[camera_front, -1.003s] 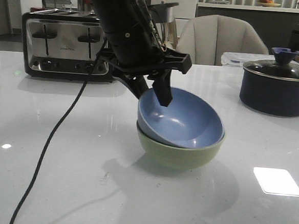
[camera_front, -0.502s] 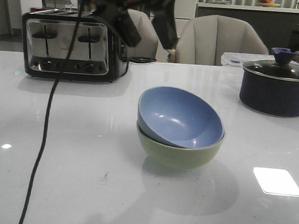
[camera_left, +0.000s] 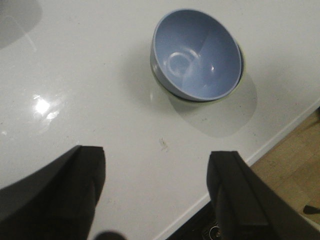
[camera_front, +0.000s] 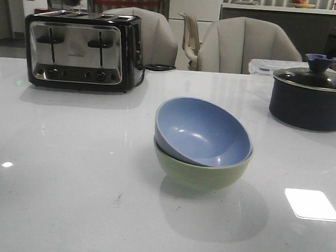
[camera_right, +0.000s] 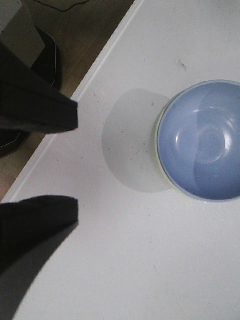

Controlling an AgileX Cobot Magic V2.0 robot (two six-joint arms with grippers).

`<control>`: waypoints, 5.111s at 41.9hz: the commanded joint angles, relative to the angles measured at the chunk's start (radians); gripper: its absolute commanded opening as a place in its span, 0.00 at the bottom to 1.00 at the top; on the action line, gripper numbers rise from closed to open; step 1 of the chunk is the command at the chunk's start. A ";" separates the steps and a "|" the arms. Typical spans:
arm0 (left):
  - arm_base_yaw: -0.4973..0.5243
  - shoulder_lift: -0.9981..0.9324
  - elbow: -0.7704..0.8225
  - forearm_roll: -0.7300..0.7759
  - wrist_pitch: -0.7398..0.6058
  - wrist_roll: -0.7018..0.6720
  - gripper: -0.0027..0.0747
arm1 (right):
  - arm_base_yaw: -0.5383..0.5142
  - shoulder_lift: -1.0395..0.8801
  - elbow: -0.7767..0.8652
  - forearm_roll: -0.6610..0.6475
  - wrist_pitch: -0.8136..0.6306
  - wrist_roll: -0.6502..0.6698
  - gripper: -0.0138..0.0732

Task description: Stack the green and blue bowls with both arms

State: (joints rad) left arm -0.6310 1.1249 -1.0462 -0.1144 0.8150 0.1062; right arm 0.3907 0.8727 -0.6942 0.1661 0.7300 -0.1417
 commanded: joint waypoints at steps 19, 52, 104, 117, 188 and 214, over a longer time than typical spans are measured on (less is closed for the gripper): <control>-0.007 -0.406 0.322 0.041 -0.118 0.000 0.64 | 0.001 -0.009 -0.026 0.002 -0.031 -0.010 0.50; -0.007 -0.408 0.325 0.041 -0.109 0.000 0.16 | 0.001 -0.009 -0.026 0.002 -0.021 -0.010 0.20; 0.604 -1.151 1.070 0.027 -0.916 0.000 0.16 | 0.001 -0.009 -0.026 0.002 -0.017 -0.010 0.20; 0.604 -1.151 1.070 0.027 -0.916 0.000 0.16 | 0.001 -0.009 -0.026 0.002 -0.017 -0.010 0.20; 0.606 -1.149 1.070 0.027 -0.916 0.000 0.16 | -0.405 -0.904 0.721 -0.017 -0.763 -0.013 0.20; 0.606 -1.149 1.070 0.027 -0.916 0.000 0.16 | -0.402 -0.904 0.721 -0.017 -0.770 -0.013 0.20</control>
State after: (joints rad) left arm -0.0266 -0.0046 0.0053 -0.0788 -0.0142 0.1116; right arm -0.0113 -0.0102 0.0271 0.1472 0.0558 -0.1434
